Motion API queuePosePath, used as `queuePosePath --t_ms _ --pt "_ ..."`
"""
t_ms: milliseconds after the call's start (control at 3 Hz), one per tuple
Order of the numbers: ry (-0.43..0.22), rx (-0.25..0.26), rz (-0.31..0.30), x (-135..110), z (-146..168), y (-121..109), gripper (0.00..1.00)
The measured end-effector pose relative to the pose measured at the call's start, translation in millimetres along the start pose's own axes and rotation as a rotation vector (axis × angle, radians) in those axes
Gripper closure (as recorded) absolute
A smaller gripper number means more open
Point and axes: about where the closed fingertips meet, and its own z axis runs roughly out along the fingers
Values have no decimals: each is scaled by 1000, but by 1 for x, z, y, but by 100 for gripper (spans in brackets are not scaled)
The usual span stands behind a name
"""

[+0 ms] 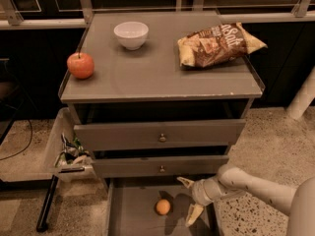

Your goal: Pick orange from bottom drawer and place on counter

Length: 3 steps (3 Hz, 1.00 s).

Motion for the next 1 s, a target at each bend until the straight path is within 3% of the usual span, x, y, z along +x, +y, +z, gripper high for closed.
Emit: queuePosePath --t_ms 333,1000 --pt "-49 30 22 7 19 -1 0" --pt "-232 91 85 29 82 -17 0"
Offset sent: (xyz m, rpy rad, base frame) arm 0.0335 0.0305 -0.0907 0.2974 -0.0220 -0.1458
